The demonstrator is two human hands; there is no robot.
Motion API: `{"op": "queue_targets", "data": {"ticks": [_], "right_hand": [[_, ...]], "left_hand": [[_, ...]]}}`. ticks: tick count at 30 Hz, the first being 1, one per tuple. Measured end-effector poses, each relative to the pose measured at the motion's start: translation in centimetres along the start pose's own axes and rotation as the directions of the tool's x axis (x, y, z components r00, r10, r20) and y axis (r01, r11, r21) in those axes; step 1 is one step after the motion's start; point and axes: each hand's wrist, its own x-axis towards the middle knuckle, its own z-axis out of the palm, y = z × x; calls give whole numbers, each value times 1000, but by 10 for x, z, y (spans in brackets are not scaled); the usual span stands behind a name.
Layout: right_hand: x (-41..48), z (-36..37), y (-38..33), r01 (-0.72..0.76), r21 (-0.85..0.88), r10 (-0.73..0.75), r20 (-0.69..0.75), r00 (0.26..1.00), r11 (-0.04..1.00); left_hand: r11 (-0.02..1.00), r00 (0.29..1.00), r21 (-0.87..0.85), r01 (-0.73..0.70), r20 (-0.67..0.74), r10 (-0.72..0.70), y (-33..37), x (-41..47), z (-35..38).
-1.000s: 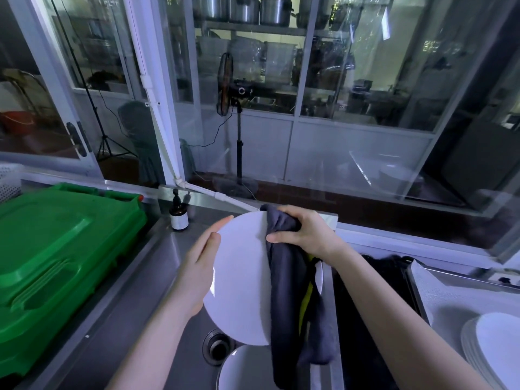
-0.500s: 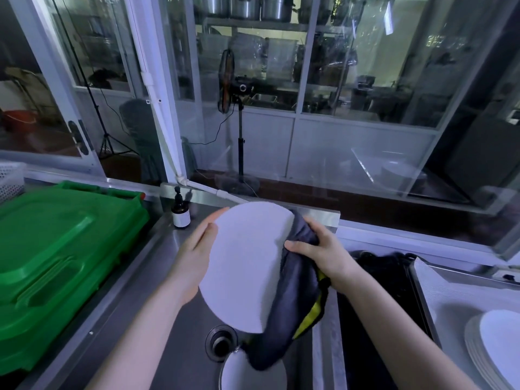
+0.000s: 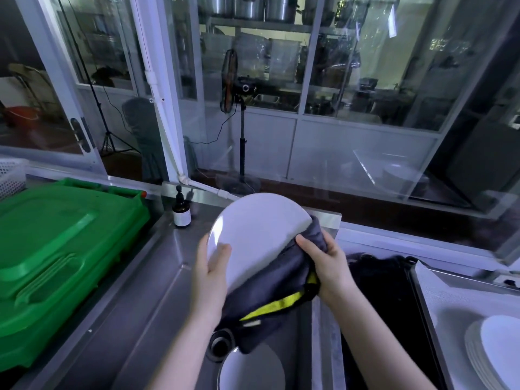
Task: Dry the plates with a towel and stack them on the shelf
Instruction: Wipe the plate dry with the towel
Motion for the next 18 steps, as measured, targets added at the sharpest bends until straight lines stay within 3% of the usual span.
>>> {"op": "queue_targets", "data": {"ticks": [4,8,9,11,13,14,16,18], "right_hand": [[-11,0,11,-41,43,43,-31,999,998],[5,-1,-15,58,-231,-32,111,993,971],[10,1,-25,145,-351,-82,188,979,925],[21,9,-45,360,-603,-143,377,915,712],[29,21,-60,514,-720,-118,525,843,466],[31,26,-63,545,-728,-87,564,821,417],[33,27,-65,541,-699,-42,594,803,468],[28,18,-61,473,-647,-47,560,827,598]], "left_hand": [[1000,998,14,-27,58,26,3,3,2],[982,977,159,-98,202,65,16,22,-11],[969,962,199,-147,255,93,20,27,-13],[937,923,256,-239,358,138,29,36,-14],[891,875,300,-340,448,183,39,39,-12],[867,853,318,-385,481,202,43,39,-9],[848,837,326,-418,501,220,47,38,-6],[872,856,294,-391,465,227,44,37,-8]]}}
